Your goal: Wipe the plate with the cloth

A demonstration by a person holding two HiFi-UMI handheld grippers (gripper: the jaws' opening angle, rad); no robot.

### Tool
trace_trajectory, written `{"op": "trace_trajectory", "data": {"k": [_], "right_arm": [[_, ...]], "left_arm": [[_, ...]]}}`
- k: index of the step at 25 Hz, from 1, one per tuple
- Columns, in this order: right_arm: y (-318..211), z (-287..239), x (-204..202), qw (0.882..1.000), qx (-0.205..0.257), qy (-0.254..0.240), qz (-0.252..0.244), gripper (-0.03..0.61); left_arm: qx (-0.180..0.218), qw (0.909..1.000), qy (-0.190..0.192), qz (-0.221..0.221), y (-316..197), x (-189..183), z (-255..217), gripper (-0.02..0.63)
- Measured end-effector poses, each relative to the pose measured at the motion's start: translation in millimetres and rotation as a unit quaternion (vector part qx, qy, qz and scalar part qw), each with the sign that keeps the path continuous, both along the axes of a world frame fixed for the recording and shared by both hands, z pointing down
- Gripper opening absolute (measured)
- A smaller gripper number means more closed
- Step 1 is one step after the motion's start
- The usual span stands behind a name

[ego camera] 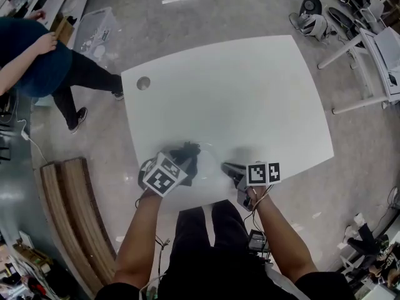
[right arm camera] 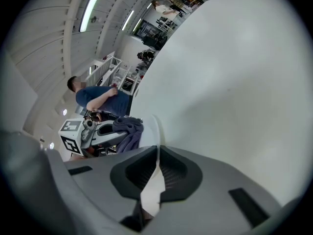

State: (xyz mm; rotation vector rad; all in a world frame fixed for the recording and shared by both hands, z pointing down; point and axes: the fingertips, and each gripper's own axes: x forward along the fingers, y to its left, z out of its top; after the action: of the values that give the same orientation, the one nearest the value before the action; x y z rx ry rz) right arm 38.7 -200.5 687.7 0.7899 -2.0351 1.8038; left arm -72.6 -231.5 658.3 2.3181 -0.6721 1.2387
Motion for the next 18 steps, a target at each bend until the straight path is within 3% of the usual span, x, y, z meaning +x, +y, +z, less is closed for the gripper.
{"op": "trace_trajectory", "data": {"k": [7, 13, 18], "right_arm": [[0, -1, -4, 1.0, -0.001, 0.002, 0.003, 0.018], [-1, 0, -3, 1.0, 0.0, 0.003, 0.005, 0.018], [-1, -2, -3, 1.0, 0.002, 0.003, 0.007, 0.018]], "left_arm": [[-0.026, 0.9997, -0.001, 0.004, 66, -16, -4, 0.054], [-0.038, 0.9975, 0.027, 0.053, 97, 42, -4, 0.054], [-0.017, 0.9954, 0.039, 0.086, 74, 79, -8, 0.054]]}}
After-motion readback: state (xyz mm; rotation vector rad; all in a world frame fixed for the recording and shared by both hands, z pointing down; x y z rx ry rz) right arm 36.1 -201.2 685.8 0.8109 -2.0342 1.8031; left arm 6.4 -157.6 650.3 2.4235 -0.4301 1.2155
